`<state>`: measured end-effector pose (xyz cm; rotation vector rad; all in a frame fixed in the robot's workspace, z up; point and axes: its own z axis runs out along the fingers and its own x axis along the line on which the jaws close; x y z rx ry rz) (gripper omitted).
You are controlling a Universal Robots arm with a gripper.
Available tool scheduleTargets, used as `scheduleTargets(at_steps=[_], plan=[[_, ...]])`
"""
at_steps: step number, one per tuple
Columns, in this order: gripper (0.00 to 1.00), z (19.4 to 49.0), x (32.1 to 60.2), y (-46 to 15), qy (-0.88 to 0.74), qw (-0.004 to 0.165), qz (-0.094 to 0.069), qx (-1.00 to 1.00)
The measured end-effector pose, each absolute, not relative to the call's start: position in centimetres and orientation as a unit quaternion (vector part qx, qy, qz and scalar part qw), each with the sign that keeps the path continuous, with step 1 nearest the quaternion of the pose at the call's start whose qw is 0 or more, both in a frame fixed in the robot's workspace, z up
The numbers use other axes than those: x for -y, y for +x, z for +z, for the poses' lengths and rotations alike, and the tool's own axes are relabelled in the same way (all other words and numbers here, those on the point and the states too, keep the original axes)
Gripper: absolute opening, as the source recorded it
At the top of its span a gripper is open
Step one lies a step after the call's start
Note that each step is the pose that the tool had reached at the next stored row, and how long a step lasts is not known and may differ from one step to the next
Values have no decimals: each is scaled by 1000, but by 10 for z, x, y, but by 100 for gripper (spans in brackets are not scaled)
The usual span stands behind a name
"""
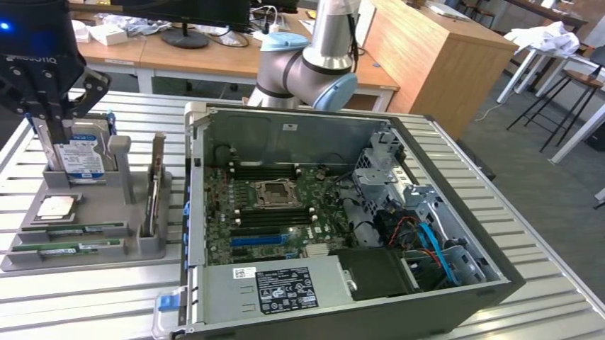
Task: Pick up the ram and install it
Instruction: 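Pick up the ram and move it above insertion slot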
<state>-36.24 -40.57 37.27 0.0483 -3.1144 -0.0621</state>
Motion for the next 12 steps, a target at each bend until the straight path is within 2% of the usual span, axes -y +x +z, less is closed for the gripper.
scheduleTargets(at_steps=[12], plan=[[10, 373, 406, -362, 114, 15, -17, 993]])
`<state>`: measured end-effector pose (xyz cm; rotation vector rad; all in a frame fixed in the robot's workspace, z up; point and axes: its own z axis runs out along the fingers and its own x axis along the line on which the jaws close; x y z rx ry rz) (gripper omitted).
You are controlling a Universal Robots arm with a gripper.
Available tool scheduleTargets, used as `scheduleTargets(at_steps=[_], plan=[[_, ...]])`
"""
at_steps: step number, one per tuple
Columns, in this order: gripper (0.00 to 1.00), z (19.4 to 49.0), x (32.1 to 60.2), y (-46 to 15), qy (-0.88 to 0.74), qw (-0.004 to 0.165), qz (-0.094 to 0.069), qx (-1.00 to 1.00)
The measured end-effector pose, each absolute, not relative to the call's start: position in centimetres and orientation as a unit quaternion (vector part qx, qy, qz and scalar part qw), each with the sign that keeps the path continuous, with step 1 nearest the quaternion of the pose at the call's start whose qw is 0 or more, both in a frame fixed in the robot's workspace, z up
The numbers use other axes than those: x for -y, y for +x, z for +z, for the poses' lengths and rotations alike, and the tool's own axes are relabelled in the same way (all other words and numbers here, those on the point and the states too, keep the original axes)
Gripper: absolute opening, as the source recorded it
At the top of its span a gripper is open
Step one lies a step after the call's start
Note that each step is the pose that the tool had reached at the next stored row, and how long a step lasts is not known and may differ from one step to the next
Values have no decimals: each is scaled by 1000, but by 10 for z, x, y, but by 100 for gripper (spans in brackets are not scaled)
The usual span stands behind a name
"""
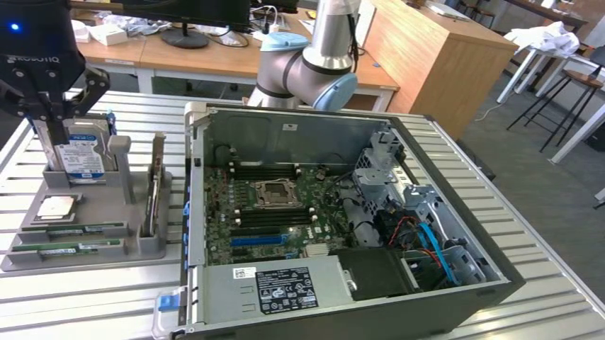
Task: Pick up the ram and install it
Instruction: 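Pick up the ram and move it above insertion slot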
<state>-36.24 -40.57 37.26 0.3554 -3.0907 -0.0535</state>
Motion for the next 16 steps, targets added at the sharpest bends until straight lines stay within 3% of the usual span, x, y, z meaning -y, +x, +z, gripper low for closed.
scheduleTargets(at_steps=[16], plan=[[10, 372, 406, -362, 242, 17, -13, 970]])
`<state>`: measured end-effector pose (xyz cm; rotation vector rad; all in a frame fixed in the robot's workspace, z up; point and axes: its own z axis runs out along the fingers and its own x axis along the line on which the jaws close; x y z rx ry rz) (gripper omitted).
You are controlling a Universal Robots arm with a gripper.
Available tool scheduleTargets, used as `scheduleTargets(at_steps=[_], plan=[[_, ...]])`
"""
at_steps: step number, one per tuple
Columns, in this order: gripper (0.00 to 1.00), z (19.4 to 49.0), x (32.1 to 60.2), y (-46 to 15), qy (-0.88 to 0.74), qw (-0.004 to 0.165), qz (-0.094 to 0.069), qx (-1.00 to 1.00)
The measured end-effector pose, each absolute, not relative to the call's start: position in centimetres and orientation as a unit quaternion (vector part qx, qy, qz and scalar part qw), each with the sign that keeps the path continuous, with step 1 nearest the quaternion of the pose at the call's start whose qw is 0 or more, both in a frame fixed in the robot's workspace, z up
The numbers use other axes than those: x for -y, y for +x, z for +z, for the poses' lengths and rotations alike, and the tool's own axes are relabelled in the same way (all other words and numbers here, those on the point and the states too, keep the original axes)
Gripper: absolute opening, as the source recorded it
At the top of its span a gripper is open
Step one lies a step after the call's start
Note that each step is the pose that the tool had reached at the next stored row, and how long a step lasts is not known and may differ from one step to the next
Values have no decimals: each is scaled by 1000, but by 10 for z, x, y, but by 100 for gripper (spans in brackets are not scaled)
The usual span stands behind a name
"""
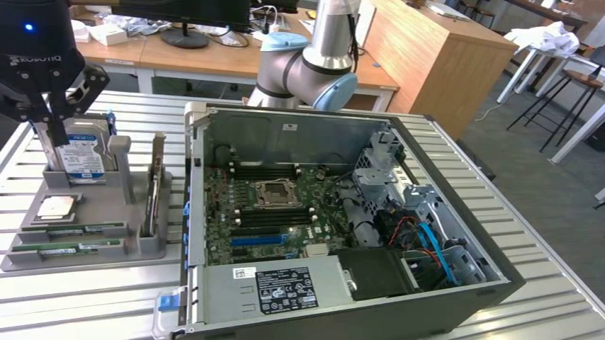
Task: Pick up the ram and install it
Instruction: 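Pick up the ram and move it above insertion slot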
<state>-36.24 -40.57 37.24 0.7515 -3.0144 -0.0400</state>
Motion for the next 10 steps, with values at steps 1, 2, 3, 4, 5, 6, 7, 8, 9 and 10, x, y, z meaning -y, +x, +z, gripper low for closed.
scheduleTargets(at_steps=[1, 2, 3, 4, 5, 6, 7, 8, 9, 10], plan=[[10, 372, 406, -362, 249, 17, -13, 968], [10, 372, 406, -362, 256, 18, -12, 966], [10, 372, 406, -362, 263, 18, -12, 964], [10, 372, 406, -362, 271, 18, -12, 962], [10, 372, 406, -362, 278, 18, -12, 960], [10, 372, 406, -362, 285, 18, -11, 958], [10, 372, 406, -362, 292, 18, -11, 956], [10, 372, 406, -362, 299, 18, -11, 954], [10, 372, 406, -362, 306, 18, -11, 952], [10, 372, 406, -362, 313, 19, -11, 949]])
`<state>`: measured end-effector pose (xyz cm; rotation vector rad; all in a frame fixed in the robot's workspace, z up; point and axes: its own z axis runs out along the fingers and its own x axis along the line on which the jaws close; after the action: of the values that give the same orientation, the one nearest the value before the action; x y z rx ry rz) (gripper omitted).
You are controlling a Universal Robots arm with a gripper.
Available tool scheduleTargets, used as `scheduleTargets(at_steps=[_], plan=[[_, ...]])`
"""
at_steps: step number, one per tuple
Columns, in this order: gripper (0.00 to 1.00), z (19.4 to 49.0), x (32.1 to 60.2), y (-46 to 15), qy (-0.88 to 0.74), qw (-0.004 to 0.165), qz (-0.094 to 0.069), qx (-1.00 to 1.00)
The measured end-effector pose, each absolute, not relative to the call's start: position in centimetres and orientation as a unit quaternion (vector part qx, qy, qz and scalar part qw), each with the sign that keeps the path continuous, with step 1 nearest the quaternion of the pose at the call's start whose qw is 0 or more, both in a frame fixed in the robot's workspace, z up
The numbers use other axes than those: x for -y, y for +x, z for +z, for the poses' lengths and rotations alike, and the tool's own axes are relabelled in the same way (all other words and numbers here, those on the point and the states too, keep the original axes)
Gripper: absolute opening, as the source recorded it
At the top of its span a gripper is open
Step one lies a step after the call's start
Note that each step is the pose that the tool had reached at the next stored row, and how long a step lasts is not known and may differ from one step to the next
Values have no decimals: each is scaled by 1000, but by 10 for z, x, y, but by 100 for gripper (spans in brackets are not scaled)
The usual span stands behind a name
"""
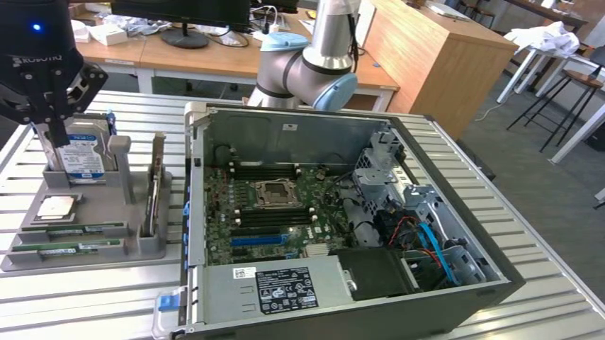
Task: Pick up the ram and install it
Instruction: 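Pick up the ram and move it above insertion slot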
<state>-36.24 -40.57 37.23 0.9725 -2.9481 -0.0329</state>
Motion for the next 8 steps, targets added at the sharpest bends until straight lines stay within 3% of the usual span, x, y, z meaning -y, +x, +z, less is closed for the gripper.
scheduleTargets(at_steps=[8], plan=[[10, 372, 406, -362, 369, 19, -9, 929]])
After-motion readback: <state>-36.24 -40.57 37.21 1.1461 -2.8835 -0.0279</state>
